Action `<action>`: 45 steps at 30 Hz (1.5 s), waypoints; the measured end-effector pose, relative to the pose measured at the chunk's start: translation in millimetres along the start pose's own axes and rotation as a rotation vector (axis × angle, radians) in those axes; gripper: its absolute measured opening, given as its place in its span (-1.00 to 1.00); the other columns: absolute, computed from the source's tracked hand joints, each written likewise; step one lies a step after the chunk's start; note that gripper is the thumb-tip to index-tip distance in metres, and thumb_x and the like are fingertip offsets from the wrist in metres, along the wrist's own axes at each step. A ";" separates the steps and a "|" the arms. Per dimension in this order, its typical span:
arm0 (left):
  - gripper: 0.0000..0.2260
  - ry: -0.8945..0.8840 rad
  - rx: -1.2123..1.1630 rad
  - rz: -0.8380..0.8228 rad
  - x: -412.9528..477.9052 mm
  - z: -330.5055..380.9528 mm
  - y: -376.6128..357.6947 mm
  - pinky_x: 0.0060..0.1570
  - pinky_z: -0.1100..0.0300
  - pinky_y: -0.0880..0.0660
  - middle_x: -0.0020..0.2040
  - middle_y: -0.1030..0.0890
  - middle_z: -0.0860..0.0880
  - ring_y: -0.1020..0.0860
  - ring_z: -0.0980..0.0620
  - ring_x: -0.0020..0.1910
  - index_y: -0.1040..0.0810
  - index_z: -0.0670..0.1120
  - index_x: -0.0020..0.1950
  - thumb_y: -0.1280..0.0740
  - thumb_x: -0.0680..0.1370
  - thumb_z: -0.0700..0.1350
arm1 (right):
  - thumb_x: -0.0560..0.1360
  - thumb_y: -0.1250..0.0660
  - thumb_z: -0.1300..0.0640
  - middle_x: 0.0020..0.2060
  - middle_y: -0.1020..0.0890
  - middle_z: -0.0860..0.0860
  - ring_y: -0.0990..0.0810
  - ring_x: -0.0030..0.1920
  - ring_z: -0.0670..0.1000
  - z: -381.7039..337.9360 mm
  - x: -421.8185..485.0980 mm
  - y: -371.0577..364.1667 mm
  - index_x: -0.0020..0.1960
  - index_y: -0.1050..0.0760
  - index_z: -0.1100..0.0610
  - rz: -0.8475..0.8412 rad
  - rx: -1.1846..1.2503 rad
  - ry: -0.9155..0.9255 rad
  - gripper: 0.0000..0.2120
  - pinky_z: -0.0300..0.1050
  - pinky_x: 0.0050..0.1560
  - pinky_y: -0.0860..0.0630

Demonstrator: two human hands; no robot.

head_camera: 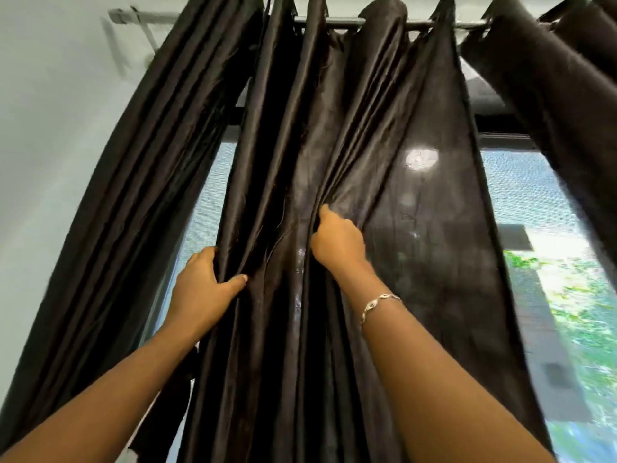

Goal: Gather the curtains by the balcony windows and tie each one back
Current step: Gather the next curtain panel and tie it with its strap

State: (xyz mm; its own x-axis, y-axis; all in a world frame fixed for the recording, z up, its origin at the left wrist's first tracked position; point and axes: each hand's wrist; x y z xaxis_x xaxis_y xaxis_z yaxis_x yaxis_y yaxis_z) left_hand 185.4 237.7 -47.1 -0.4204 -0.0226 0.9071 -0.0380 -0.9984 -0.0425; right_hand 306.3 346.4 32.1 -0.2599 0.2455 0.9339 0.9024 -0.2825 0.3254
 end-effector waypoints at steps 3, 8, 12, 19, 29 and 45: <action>-0.58 -0.006 -0.018 0.011 3.4 -5.5 10.7 0.12 0.05 -0.43 0.20 -0.52 -0.15 -0.49 -0.11 0.16 -0.43 -0.14 0.29 -0.40 0.45 -0.15 | 0.52 -0.08 0.30 0.18 -0.50 0.34 -0.48 0.19 0.31 -36.7 7.9 -21.6 0.29 -0.29 0.27 -0.054 0.118 0.092 -0.66 0.03 0.13 -0.42; -0.53 0.038 -0.213 -0.062 7.2 -16.2 29.5 0.13 0.02 -0.47 0.07 -0.57 -0.07 -0.55 -0.08 0.05 -0.48 -0.13 0.18 -0.42 0.34 0.03 | 0.51 -0.07 0.31 0.23 -0.47 0.34 -0.44 0.25 0.30 -101.9 21.4 -53.5 0.34 -0.27 0.29 -0.142 0.220 0.208 -0.61 0.02 0.17 -0.39; -0.62 0.017 -0.164 -0.021 10.7 -25.9 39.6 0.02 0.06 -0.48 0.07 -0.58 -0.12 -0.55 -0.08 0.03 -0.46 -0.10 0.11 -0.46 0.36 -0.05 | 0.52 -0.09 0.29 0.23 -0.46 0.34 -0.42 0.25 0.31 -132.5 23.0 -69.1 0.32 -0.28 0.29 -0.199 0.277 0.270 -0.64 0.01 0.16 -0.37; -0.59 -0.015 -0.027 -0.036 12.5 -25.9 33.1 0.15 0.05 -0.45 0.18 -0.53 -0.18 -0.52 -0.15 0.14 -0.42 -0.18 0.23 -0.40 0.41 -0.27 | 0.58 -0.14 0.01 0.20 -0.50 0.27 -0.47 0.21 0.25 -101.6 7.6 -47.5 0.19 -0.36 0.24 -0.179 0.243 0.174 -0.67 0.03 0.13 -0.42; -0.23 0.066 -0.076 -0.184 -14.6 3.6 16.7 0.29 -0.02 -0.39 0.27 -0.37 -0.13 -0.42 -0.12 0.24 -0.33 -0.09 0.31 -0.51 0.23 0.19 | 0.51 -0.26 0.08 0.16 -0.52 0.21 -0.45 0.21 0.23 -2.9 -29.9 51.2 0.22 -0.46 0.17 0.454 0.018 0.029 -0.68 0.03 0.17 -0.43; -0.65 0.107 -0.262 -0.070 -9.7 6.3 19.5 0.02 0.14 -0.49 0.11 -0.59 -0.07 -0.57 -0.01 0.02 -0.45 -0.10 0.18 -0.42 0.44 -0.08 | 0.47 -0.14 0.37 -0.14 -0.60 0.14 -0.58 -0.16 0.13 42.4 -34.2 58.6 0.07 -0.49 0.16 -0.106 0.555 -0.210 -0.74 -0.01 -0.19 -0.53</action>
State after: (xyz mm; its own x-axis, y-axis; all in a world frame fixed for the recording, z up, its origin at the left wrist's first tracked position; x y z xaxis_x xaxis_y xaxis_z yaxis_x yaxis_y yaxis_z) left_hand 194.5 218.1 -54.0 -0.5014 0.0651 0.8627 -0.2972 -0.9495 -0.1011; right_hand 382.7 360.7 13.0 -0.3354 0.4400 0.8330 0.9348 0.2654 0.2362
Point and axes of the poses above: each hand's wrist, its own x-axis towards the middle knuckle, its own y-axis out of the back of the hand, z = x × y
